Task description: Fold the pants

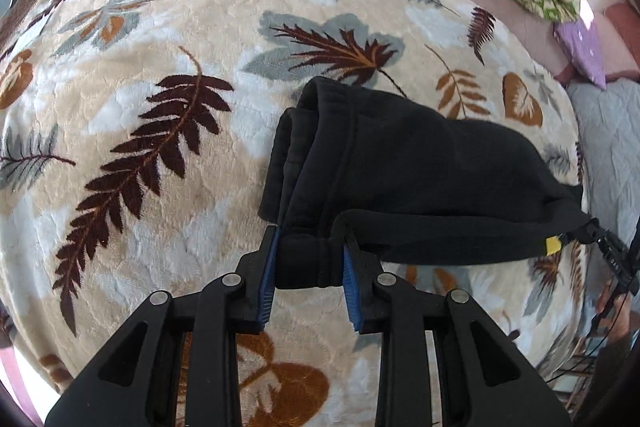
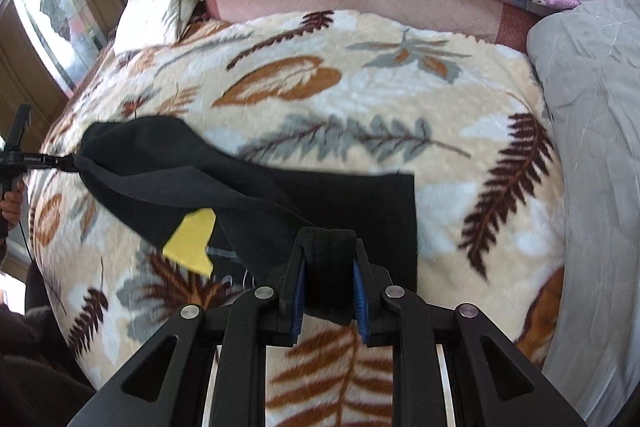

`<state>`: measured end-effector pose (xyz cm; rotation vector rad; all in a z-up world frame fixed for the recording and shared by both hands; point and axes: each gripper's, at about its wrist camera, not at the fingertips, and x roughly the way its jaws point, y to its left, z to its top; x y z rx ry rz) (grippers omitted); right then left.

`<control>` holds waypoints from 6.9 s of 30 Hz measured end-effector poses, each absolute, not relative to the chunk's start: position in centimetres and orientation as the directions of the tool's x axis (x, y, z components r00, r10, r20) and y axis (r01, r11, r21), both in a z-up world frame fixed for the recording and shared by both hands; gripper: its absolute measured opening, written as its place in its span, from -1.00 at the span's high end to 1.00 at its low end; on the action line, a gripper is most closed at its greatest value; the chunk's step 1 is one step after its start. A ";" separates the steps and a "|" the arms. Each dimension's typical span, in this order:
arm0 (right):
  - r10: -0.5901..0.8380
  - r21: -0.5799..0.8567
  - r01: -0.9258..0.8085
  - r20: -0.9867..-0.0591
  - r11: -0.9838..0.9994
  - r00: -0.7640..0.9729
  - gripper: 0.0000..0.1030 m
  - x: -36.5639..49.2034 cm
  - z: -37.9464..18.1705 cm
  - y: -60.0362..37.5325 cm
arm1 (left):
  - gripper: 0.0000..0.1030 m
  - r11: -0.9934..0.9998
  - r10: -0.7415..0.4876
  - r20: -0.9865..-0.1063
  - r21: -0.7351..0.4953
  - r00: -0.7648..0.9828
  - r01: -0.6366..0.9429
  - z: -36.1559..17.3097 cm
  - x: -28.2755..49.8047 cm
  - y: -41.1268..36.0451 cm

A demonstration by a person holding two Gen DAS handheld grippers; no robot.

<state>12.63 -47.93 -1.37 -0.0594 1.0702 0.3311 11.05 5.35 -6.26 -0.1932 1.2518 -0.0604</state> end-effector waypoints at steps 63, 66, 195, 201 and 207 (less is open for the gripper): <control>0.322 0.450 0.173 -0.814 0.876 0.484 0.71 9.6 -2.9 -50.8 | 0.83 0.952 -0.287 -0.909 -0.305 0.303 -0.013 -4.1 16.8 5.9; 0.296 0.420 0.144 -0.807 0.896 0.511 0.71 9.9 -0.7 -50.6 | 0.85 0.944 -0.285 -0.895 -0.324 0.344 -0.061 -3.3 16.7 7.1; 0.385 0.282 -0.445 -0.910 0.850 0.157 0.32 26.1 -3.4 -26.0 | 0.29 0.828 -0.326 -0.944 -0.258 0.053 0.499 -2.5 23.3 -5.7; 0.405 0.324 -0.488 -0.912 0.811 0.066 0.01 26.6 -5.0 -26.6 | 0.29 0.764 -0.271 -0.962 -0.204 0.018 0.611 -4.1 25.3 -8.2; 0.401 0.355 -0.513 -0.916 0.781 -0.023 -0.13 26.5 -6.4 -26.8 | 0.29 0.717 -0.223 -0.975 -0.178 -0.020 0.674 -6.0 25.8 -9.6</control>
